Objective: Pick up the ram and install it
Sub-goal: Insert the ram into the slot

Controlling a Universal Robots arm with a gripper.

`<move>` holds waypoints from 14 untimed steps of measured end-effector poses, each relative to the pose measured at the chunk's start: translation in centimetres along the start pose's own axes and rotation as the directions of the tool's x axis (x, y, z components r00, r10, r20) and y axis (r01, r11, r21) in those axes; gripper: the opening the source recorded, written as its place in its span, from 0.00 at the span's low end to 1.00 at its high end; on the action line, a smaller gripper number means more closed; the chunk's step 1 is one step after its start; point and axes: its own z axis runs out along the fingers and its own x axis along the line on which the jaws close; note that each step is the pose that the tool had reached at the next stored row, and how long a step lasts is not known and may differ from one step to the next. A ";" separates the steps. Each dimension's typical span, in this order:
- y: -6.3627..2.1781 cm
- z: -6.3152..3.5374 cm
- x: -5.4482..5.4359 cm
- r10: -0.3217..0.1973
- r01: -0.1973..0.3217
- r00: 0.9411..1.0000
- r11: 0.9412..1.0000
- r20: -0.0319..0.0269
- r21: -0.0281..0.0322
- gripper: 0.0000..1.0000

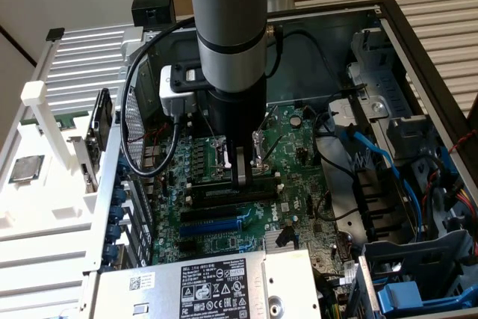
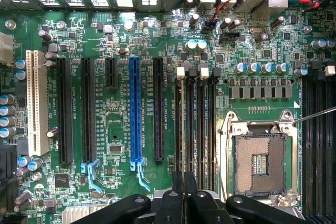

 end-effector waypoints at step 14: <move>0.01 -0.12 0.0 0.000 0.000 1.000 1.000 0.000 -0.001 0.20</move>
